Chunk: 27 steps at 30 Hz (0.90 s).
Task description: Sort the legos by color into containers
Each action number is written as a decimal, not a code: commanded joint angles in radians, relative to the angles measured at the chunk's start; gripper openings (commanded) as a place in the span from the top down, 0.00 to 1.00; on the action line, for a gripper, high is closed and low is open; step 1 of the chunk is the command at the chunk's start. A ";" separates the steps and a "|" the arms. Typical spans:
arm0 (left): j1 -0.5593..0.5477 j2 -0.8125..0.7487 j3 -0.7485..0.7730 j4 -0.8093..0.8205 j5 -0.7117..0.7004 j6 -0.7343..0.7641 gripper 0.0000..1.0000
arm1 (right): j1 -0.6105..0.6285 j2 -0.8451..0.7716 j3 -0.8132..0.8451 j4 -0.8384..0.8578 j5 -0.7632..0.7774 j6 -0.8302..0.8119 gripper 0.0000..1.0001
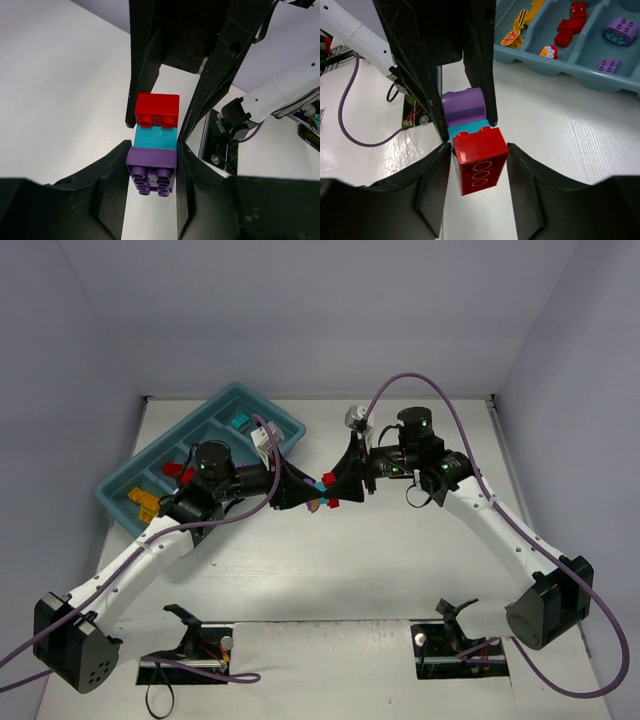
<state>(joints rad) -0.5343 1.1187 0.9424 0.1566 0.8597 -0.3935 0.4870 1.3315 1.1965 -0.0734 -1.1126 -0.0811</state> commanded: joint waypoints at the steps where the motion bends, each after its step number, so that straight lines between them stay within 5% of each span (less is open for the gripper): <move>1: 0.000 0.003 0.061 0.119 0.032 -0.001 0.94 | 0.010 -0.009 0.015 0.041 -0.038 -0.008 0.59; 4: 0.000 0.013 0.061 0.135 0.035 -0.008 0.94 | 0.012 -0.005 0.020 0.040 -0.046 -0.009 0.72; 8: 0.002 0.024 0.062 0.146 0.032 -0.005 0.94 | 0.021 0.005 0.025 0.040 -0.064 -0.005 0.77; 11: 0.002 0.029 0.064 0.153 0.029 -0.008 0.94 | 0.024 0.012 0.023 0.040 -0.082 0.000 0.99; 19: 0.011 0.009 0.067 0.074 0.036 0.065 0.71 | 0.007 -0.015 0.003 0.038 -0.059 -0.002 1.00; 27: 0.056 0.003 0.050 0.084 0.149 0.067 0.68 | 0.004 -0.017 0.002 0.038 -0.073 0.006 1.00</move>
<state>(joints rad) -0.5011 1.1435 0.9428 0.1623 0.9455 -0.3557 0.4908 1.3361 1.1904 -0.0853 -1.1290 -0.0803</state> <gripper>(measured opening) 0.323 0.366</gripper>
